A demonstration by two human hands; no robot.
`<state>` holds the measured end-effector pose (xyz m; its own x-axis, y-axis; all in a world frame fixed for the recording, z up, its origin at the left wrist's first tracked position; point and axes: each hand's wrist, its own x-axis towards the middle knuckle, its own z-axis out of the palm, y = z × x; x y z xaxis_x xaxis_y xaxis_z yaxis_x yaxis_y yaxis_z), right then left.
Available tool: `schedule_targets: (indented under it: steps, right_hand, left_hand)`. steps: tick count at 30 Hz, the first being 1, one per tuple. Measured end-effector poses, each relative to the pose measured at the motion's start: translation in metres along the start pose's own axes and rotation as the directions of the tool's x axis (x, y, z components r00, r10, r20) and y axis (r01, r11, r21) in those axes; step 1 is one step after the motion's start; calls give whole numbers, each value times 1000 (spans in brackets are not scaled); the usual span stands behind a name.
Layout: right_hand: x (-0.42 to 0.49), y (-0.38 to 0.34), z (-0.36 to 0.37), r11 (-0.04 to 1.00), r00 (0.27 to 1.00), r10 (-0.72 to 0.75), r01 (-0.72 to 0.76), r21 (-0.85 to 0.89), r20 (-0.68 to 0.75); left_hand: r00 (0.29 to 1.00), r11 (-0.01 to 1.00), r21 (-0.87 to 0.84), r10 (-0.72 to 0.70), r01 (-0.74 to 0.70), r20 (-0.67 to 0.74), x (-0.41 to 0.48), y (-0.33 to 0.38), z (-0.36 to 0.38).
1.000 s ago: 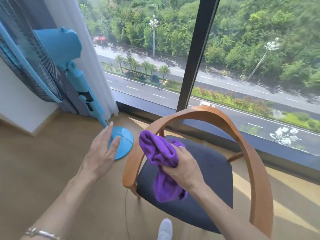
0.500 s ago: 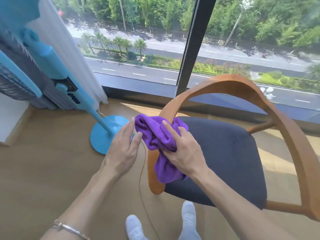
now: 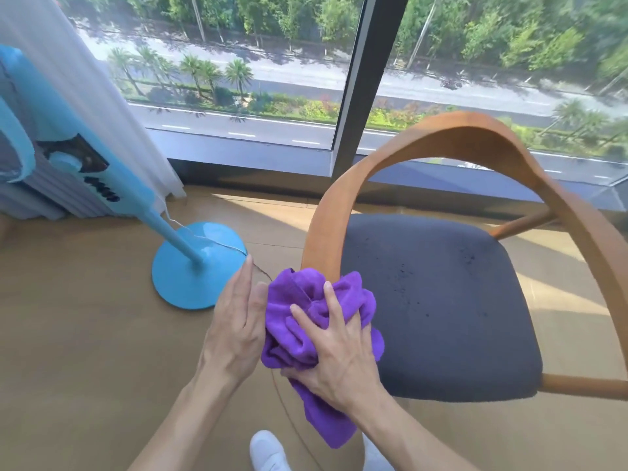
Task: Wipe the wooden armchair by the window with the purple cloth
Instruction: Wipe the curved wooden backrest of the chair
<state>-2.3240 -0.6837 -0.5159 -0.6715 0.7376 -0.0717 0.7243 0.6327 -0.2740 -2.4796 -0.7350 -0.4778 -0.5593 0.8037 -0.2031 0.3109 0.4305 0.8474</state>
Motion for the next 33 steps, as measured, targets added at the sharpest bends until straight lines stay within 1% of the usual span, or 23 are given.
schedule_targets:
  steps: [4, 7, 10, 14, 18, 20, 23, 26, 28, 30, 33]
  right_hand:
    - [25, -2, 0, 1000, 1000, 8, -8, -26, 13]
    - [74, 3, -11, 998, 996, 56, -56, -3, -68]
    - [105, 11, -17, 996, 996, 89, -90, 21, 15]
    - [79, 16, -15, 999, 999, 33, -31, 37, -41]
    - [28, 12, -7, 998, 998, -52, 53, 24, -36]
    - [5, 8, -6, 996, 996, -93, 93, 14, -7]
    - [-1, 7, -5, 994, 994, -106, 106, 15, -8]
    - [25, 5, -5, 997, 997, -73, 73, 8, 27]
    - [51, 5, -8, 996, 996, -86, 86, 11, 27]
    - [83, 10, -14, 995, 995, -100, 100, 4, -18]
    - [147, 31, -23, 999, 999, -48, 48, 13, 18]
  left_hand:
    - [1000, 1000, 11, 12, -12, -8, 4, 7, 3]
    - [999, 998, 63, 25, -24, -21, 13, 16, 4]
    - [998, 989, 142, 48, -43, -32, 23, 16, 8]
    - [1000, 989, 144, 16, -13, -16, 25, 16, 19]
    - [1000, 988, 154, 20, -19, -11, 23, 16, 30]
    - [1000, 985, 170, 25, -26, 4, 23, 15, 35]
    - [999, 981, 189, 46, -50, 25, 26, 15, 41]
    - [996, 975, 206, 74, -80, 40, 33, 19, 45]
    - [997, 973, 219, 76, -80, 28, 40, 21, 46]
    - [998, 969, 236, 69, -67, -3, 47, 22, 45]
    - [994, 959, 274, 85, -64, -65, 55, 22, 47]
